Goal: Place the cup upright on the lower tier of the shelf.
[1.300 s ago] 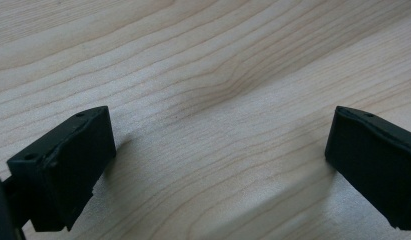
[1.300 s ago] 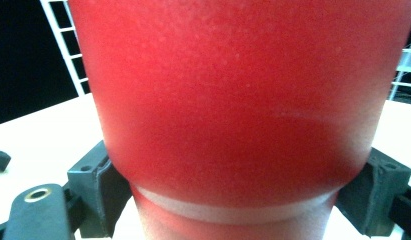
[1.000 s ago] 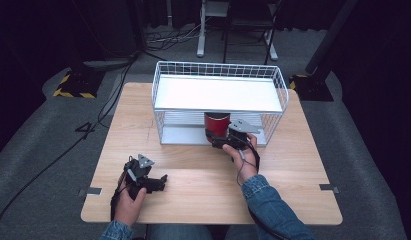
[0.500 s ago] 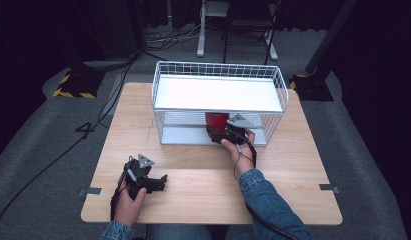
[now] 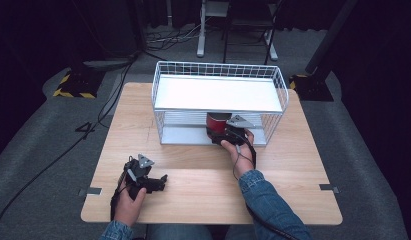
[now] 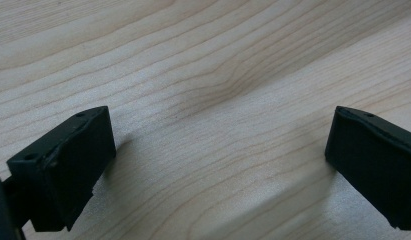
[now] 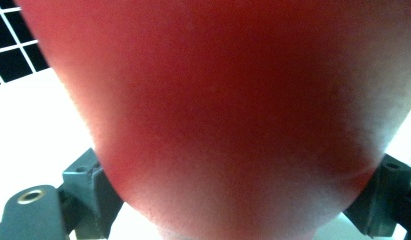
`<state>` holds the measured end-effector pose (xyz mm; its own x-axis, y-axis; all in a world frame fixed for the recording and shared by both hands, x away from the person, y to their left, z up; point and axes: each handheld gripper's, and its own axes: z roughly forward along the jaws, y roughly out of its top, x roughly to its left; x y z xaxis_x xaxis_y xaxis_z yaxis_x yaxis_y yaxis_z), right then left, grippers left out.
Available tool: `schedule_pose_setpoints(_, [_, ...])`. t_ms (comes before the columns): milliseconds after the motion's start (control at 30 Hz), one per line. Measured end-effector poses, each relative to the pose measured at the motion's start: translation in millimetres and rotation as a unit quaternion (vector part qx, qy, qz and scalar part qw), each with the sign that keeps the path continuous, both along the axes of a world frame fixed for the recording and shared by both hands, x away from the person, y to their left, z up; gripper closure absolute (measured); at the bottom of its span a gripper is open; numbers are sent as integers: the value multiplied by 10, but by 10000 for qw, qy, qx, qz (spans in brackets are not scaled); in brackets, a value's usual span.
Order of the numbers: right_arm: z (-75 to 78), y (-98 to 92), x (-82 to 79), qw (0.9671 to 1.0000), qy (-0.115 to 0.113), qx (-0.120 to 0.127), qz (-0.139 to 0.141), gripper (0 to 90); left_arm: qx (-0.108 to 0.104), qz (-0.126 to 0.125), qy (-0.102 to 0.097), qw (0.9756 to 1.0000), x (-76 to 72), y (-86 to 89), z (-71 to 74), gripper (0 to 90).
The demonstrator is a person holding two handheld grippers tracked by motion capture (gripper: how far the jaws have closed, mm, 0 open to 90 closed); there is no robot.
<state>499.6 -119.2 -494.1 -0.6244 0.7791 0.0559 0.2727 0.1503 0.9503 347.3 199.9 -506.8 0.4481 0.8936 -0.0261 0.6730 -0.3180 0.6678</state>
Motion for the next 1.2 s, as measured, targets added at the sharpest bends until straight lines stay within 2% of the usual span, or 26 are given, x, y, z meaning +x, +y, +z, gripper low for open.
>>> schedule_pose_setpoints(100, [3, 15, -6, 9999, -15, 20, -106, 126, 0, 0, -1, 10000, 0, 0, 0, 1])
schedule_pose_setpoints(300, [10, 11, -1, 9999, -3, -31, -100, 126, 0, -1, -1, 10000, 0, 0, 0, 1])
schedule_pose_setpoints(467, [33, 17, -20, 9996, -31, -238, -133, 138, 1, 0, -1, 10000, 0, 0, 0, 1])
schedule_pose_setpoints(500, [43, 6, -40, 9993, -42, -344, -146, 140, 0, 0, -1, 10000, 0, 0, 0, 1])
schedule_pose_setpoints(667, [54, -46, -95, 9990, -12, -422, -158, 150, 4, -3, 0, 10000, 0, 1, 0, 1])
schedule_pose_setpoints(1000, [72, -141, -147, 9991, 102, -410, -35, 147, 1, 1, -2, 10000, 0, 0, 0, 2])
schedule_pose_setpoints(1067, [68, -146, -133, 9992, 125, -384, -72, 138, 13, -7, -8, 10000, -7, 0, 0, 1])
schedule_pose_setpoints(1100, [59, -129, -123, 9993, 102, -315, -181, 146, -13, -15, 12, 10000, -15, -3, 0, 1])
schedule_pose_setpoints(1200, [47, -124, -103, 9993, 71, -294, -210, 151, -8, -26, 7, 10000, -19, -3, 0, 1])
